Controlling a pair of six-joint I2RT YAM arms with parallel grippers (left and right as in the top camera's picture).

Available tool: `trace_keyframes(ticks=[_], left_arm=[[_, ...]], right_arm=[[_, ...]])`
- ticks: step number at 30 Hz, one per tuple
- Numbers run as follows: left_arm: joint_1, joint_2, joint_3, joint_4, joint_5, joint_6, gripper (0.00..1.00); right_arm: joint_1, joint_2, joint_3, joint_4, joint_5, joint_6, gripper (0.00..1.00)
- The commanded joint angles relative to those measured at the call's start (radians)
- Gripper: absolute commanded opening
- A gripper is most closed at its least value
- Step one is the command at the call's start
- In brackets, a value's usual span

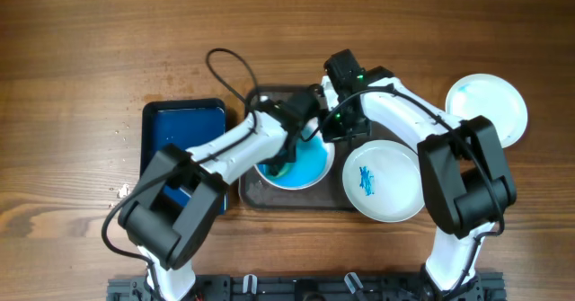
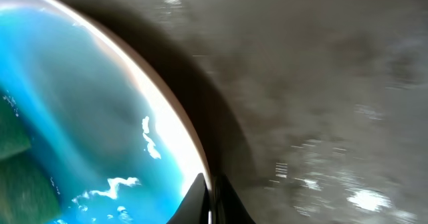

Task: Clean dirty plates on tray and stack at the side
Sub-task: 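Scrub the plate surface with the sponge in the left gripper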

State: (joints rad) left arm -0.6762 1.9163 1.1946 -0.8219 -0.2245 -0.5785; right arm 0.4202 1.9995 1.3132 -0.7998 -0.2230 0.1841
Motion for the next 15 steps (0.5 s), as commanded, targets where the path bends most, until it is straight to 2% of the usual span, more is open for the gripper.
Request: trace_keyframes(ticks=[1,3,10,15], left_arm=[[-0.122,0.073,-0.042,0.112,0.307,0.058,0.04],[-0.135,0.073,-0.031,0.116,0.311,0.058,0.04],[-0.134,0.056,0.021,0.196,0.464,0.104,0.04],[-0.128,0.054,0.06,0.201,0.45,0.072,0.04]], right_arm=[[-0.001,0.026,-0.013,0.006,0.043,0.006,0.05],[-0.001,0.026,-0.013,0.006,0.043,0.005,0.04],[-0.001,0.026,-0.013,0.005,0.043,0.002,0.04],[-0.001,0.026,-0.013,0.005,0.043,0.002,0.04]])
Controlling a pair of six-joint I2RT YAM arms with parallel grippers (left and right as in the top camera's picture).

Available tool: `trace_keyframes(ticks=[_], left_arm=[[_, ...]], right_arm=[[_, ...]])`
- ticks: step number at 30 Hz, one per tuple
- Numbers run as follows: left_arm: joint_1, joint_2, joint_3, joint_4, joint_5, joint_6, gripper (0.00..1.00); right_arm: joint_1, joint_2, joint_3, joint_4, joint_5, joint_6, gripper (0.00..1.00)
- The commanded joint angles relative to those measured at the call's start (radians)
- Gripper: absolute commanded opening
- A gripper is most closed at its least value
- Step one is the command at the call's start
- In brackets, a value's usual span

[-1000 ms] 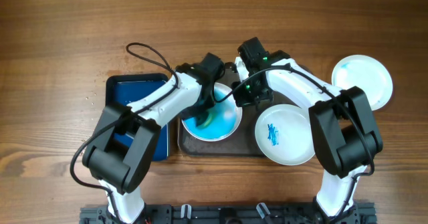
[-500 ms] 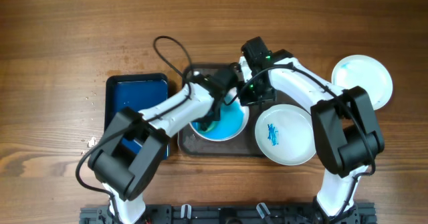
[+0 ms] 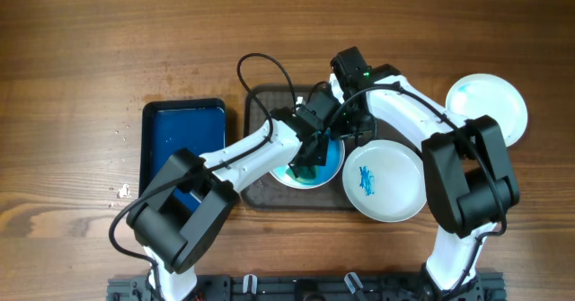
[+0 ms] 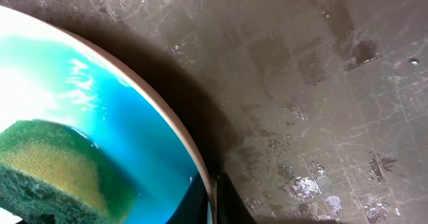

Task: Clean dirty plates on tray and stack at the side
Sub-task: 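Scrub the plate surface with the sponge in the left gripper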

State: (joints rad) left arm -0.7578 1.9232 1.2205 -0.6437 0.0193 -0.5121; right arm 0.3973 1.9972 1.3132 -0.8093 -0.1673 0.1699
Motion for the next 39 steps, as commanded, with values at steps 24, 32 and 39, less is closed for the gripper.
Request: trace_keyframes(ticks=[24,32,39], left_arm=[[0.142,-0.32,0.076,-0.375,-0.423,-0.156,0.04],[0.422,-0.326,0.069,-0.569,-0.367,-0.226,0.04],[0.637,-0.324,-0.057,-0.371,-0.215,-0.021,0.04]], right_arm=[[0.022,0.028,-0.013,0.015,-0.013,0.014,0.04],[0.022,0.028,-0.012,0.01,-0.013,0.013,0.04],[0.022,0.017,-0.009,-0.007,-0.013,0.013,0.04]])
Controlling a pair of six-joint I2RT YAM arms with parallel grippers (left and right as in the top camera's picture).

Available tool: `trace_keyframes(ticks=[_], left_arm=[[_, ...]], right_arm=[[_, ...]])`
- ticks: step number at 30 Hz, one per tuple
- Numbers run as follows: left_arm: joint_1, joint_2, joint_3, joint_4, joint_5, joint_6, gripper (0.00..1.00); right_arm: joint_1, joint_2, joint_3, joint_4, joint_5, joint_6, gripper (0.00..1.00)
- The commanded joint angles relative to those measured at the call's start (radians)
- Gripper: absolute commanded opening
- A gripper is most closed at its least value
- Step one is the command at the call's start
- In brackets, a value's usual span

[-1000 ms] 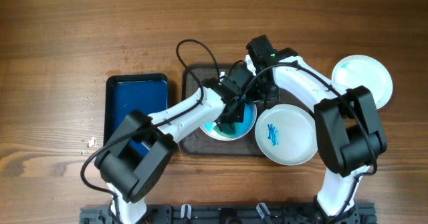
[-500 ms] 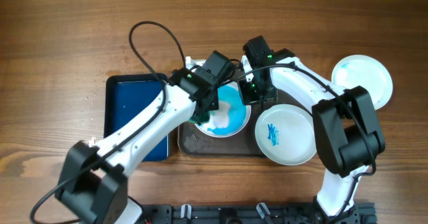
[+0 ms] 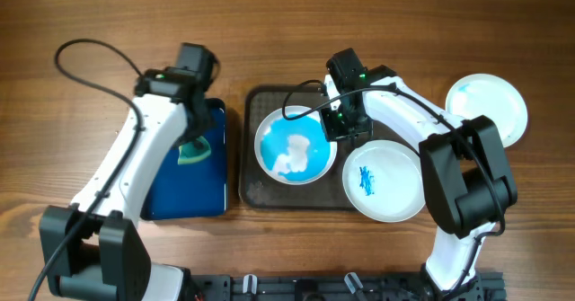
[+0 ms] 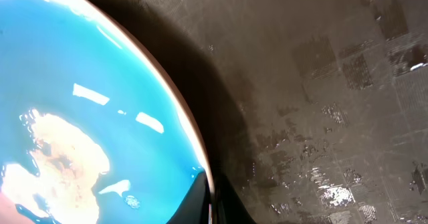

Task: Clean dirty plates on tray and stack at the side
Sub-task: 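Scrub the plate surface with the sponge in the left gripper, then return the sponge to the blue tray with the left gripper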

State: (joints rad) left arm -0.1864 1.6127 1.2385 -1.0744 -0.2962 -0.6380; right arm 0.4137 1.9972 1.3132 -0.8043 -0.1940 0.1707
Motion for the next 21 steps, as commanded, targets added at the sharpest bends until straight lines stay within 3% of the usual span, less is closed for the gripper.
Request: trace_keyframes(ticks=[1,8,9,11,12,13,21], left_arm=[[0.08,-0.014,-0.101,0.085,0.116,0.111,0.04],[0.13,-0.013,-0.285,0.227,0.176,0.135,0.04],[0.13,-0.013,-0.3,0.242,0.176,0.134,0.09],[0.131,-0.013,-0.311,0.255,0.176,0.134,0.52],[0.131,-0.014,-0.311,0.256,0.176,0.134,0.89],[0.131,-0.014,-0.311,0.256,0.176,0.134,1.0],[0.131,-0.2,-0.114,0.053,0.142,0.129,1.0]], right_arm=[[0.006,0.016,-0.008,-0.014,0.014,0.012,0.04],[0.006,-0.011,-0.008,-0.02,0.014,0.013,0.04],[0.006,-0.016,-0.008,-0.023,0.014,0.013,0.04],[0.006,-0.029,-0.008,-0.031,0.014,0.013,0.04],[0.006,-0.039,-0.008,-0.037,0.014,0.012,0.04],[0.006,-0.046,-0.008,-0.04,0.014,0.011,0.04],[0.006,-0.132,-0.005,-0.05,0.018,-0.014,0.04]])
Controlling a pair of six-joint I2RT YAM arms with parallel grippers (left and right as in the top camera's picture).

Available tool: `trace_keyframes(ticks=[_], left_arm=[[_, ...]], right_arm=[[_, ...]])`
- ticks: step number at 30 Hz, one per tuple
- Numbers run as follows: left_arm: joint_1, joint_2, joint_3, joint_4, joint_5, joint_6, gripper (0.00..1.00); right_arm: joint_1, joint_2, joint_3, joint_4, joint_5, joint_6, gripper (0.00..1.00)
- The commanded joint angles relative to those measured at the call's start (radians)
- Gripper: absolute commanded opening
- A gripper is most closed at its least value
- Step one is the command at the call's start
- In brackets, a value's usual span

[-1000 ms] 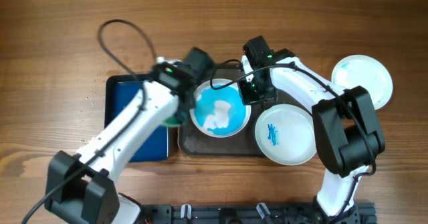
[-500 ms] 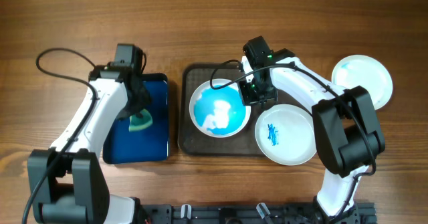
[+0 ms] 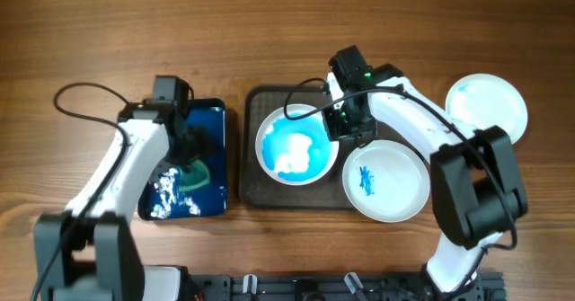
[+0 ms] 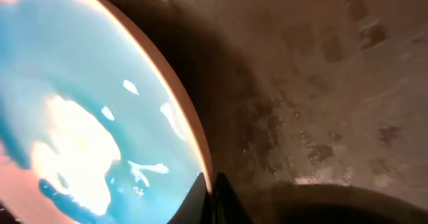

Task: Clean dirty plates on tray and stack at the side
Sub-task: 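Return the sponge to the blue tray with the left gripper, then lift the plate with the right gripper and move it over the blue tray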

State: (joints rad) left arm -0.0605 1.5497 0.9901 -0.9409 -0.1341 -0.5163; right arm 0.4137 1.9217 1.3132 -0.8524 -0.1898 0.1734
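Note:
A white plate (image 3: 296, 148) covered in blue liquid, with a white patch at its centre, sits on the dark tray (image 3: 260, 189). My right gripper (image 3: 342, 121) is shut on the plate's right rim. In the right wrist view the rim (image 4: 190, 127) runs down between the two dark fingertips of the right gripper (image 4: 212, 198). My left gripper (image 3: 187, 150) is over the blue basin (image 3: 211, 121) at the left, shut on a green sponge (image 3: 196, 171) that is down in the water. White foam (image 3: 166, 186) floats beside it.
A second white plate (image 3: 386, 180) with a blue smear lies on the table just right of the tray, touching its edge. A third, whiter plate (image 3: 487, 110) lies at the far right. Cables trail from both arms over the wooden table.
My left gripper and the sponge have moved toward the near end of the basin, and white foam now shows in the water. The right gripper still pinches the plate's rim.
My left gripper first held the sponge on the blue plate's left part, then nearer its right side, while the right gripper held the rim. Then the sponge was over the basin and the plate showed a white patch. Now the sponge is in foamy water.

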Motion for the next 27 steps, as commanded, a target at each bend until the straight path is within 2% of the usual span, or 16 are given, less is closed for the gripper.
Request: trace_keyframes(ticks=[1,6,12,19,27], left_arm=[[0.005,-0.163,0.156,-0.105,-0.02,0.007,1.0],[0.007,-0.328,0.251,-0.243,-0.028,0.003,1.0],[0.048,-0.433,0.251,-0.28,-0.065,-0.022,1.0],[0.122,-0.429,0.251,-0.272,-0.066,-0.014,1.0],[0.138,-0.372,0.251,-0.268,-0.064,-0.015,1.0]], right_arm=[[0.006,-0.06,-0.005,-0.002,0.014,-0.018,0.04],[0.006,-0.105,-0.003,-0.014,0.02,-0.043,0.04],[0.006,-0.191,0.058,-0.079,0.134,-0.043,0.05],[0.006,-0.285,0.104,-0.084,0.203,-0.07,0.05],[0.006,-0.293,0.179,-0.108,0.262,-0.065,0.05]])
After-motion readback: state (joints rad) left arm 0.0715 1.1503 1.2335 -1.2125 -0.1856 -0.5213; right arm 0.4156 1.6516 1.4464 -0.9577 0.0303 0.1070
